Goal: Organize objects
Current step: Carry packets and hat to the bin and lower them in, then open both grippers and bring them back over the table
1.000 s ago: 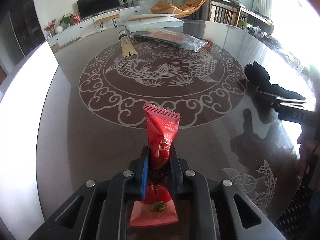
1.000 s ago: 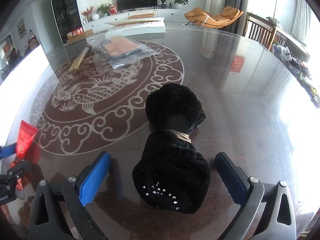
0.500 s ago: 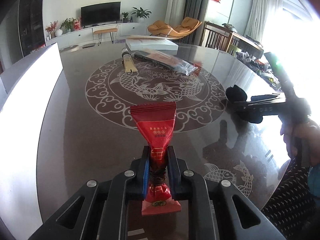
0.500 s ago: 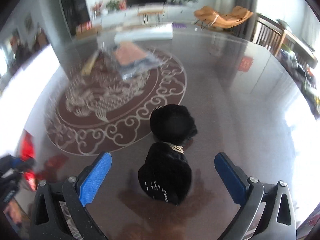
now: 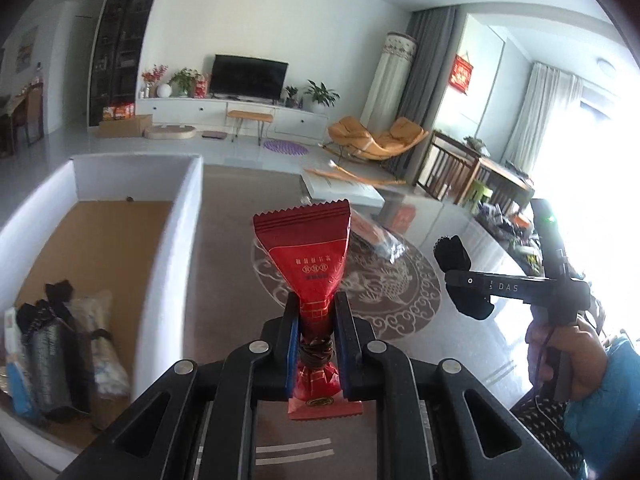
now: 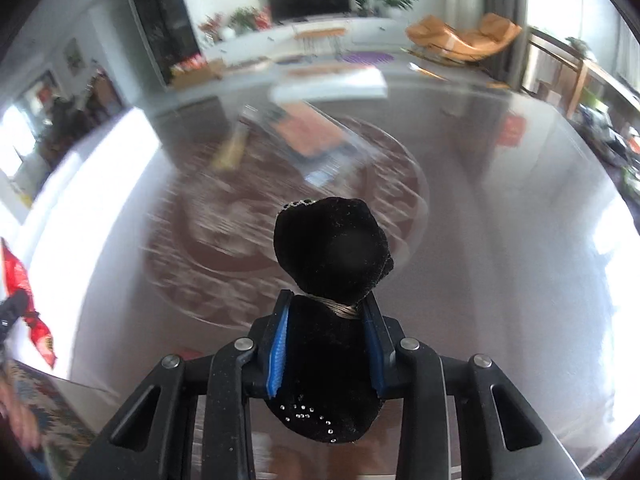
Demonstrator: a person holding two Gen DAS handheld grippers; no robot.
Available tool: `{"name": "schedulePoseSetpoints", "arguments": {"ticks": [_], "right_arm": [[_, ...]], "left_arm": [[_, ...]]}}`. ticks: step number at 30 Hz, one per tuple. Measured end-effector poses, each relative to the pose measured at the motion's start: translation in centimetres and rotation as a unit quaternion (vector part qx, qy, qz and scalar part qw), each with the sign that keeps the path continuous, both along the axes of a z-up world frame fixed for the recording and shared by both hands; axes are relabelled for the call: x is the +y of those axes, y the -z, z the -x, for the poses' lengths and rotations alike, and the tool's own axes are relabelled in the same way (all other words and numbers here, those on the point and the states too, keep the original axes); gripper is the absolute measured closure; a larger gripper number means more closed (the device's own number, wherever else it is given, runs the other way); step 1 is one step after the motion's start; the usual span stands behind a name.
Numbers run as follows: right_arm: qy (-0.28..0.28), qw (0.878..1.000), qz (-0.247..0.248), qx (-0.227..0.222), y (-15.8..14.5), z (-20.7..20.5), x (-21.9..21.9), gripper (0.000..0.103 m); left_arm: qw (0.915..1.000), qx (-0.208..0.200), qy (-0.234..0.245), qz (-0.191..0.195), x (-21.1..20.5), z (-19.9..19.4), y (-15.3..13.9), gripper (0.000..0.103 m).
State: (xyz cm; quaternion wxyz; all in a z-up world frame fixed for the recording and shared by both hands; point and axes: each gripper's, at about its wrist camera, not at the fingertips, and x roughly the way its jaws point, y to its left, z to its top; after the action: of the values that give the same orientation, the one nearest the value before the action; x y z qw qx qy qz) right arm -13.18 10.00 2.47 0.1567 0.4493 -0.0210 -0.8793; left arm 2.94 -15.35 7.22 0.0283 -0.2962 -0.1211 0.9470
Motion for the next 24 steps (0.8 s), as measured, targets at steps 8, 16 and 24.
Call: {"name": "schedulePoseSetpoints", "arguments": {"ticks": [8,16,24], "right_arm": [[-0.205,0.968,0.144,0.001,-7.6,-0.6,-19.1,0.07],[-0.321,0.934,0.129,-0.084,-4.0,-4.2,-34.3,0.042],[-0.23,0.967,0.106,0.029,-3.1,-4.2,-23.1,0.013]], "left_arm": [[0.9892,-0.032,-0.138,0.039,-12.4,-2.8,-1.9,0.088],[0.9547,-0.169,-0.245,-0.005,-19.3,-2.9,4.8,0.046],[0.9759,-0.139,-0.165,0.031,-11.2,-0.8,3.3,0.038]]}}
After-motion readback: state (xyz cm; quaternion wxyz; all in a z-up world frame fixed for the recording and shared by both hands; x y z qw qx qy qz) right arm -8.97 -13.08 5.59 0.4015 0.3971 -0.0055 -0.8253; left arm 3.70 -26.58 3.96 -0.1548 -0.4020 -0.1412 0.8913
